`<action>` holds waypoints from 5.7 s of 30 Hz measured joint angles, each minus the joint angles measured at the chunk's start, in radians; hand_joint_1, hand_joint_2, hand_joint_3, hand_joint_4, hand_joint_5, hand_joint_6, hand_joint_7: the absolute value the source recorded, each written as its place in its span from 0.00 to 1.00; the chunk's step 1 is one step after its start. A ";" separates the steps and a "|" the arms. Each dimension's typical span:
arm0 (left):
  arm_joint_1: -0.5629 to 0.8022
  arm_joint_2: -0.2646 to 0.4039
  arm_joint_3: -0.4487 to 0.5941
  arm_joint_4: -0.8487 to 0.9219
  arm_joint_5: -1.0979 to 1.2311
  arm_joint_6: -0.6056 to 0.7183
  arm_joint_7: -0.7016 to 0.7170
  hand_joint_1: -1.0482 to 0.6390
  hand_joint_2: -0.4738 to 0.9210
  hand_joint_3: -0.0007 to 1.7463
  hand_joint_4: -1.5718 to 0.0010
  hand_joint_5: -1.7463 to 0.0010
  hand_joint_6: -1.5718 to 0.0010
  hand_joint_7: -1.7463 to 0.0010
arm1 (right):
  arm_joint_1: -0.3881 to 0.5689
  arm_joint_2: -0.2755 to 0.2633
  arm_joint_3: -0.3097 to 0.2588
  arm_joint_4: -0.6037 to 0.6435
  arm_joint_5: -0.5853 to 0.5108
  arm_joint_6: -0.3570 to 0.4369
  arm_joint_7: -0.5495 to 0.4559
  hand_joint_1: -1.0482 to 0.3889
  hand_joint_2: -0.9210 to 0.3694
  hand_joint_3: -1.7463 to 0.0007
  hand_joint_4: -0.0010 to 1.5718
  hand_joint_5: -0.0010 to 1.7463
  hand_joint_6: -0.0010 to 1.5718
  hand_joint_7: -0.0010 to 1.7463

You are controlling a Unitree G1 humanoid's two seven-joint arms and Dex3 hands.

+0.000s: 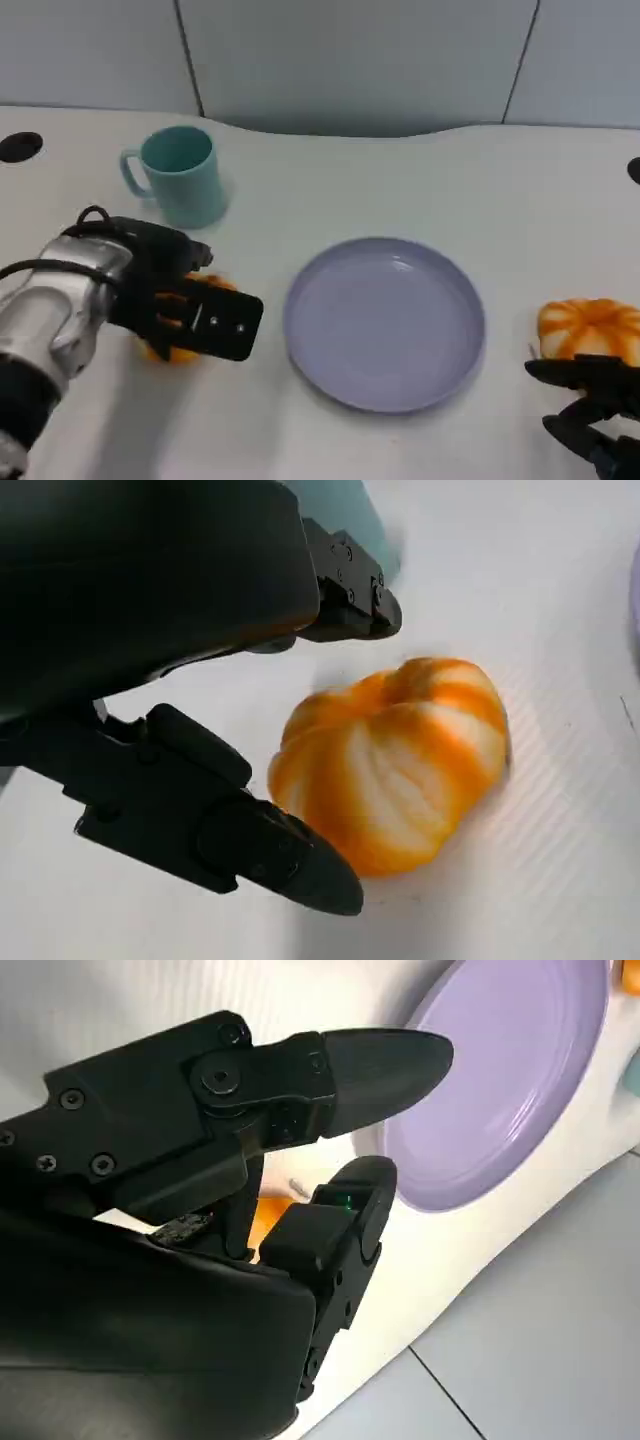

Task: Grasp the bread from the table and place it into the plate.

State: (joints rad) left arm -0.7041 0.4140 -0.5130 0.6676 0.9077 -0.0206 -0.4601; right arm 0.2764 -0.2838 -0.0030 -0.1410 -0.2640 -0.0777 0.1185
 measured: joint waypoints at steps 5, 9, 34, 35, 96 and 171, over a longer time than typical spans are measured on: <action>-0.082 -0.058 -0.026 0.208 -0.021 -0.024 0.079 0.20 0.88 0.00 0.99 0.89 0.87 1.00 | 0.006 0.000 -0.002 -0.002 0.000 -0.001 0.000 0.55 0.00 0.80 0.36 0.51 0.52 0.00; -0.150 -0.101 -0.034 0.376 -0.057 -0.044 0.105 0.23 0.88 0.00 0.97 0.89 0.86 0.99 | 0.013 0.000 -0.007 -0.023 0.003 0.000 0.002 0.55 0.00 0.79 0.34 0.50 0.50 0.00; -0.204 -0.160 -0.110 0.548 -0.095 -0.057 0.245 0.35 0.88 0.00 0.99 0.45 0.75 0.70 | 0.024 -0.001 -0.021 -0.023 0.005 -0.039 0.002 0.55 0.00 0.79 0.36 0.46 0.50 0.00; -0.198 -0.162 -0.109 0.551 -0.097 -0.058 0.268 0.37 0.89 0.00 0.99 0.38 0.83 0.54 | 0.024 -0.001 -0.022 -0.023 0.006 -0.039 0.002 0.55 0.00 0.79 0.37 0.46 0.51 0.00; -0.110 -0.140 0.233 0.259 -0.505 -0.476 0.443 0.60 0.93 0.05 0.47 0.00 0.60 0.00 | -0.006 -0.001 -0.019 -0.016 0.014 -0.031 0.000 0.57 0.00 0.81 0.41 0.42 0.53 0.01; -0.215 -0.227 -0.088 0.525 -0.157 -0.041 0.254 0.27 0.90 0.00 0.90 0.90 0.80 0.98 | 0.044 -0.002 -0.027 -0.069 0.030 -0.015 0.008 0.57 0.00 0.80 0.41 0.43 0.52 0.00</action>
State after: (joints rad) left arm -0.9191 0.1867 -0.6009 1.1927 0.7508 -0.0618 -0.2065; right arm 0.3204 -0.2856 -0.0299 -0.2098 -0.2340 -0.0932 0.1265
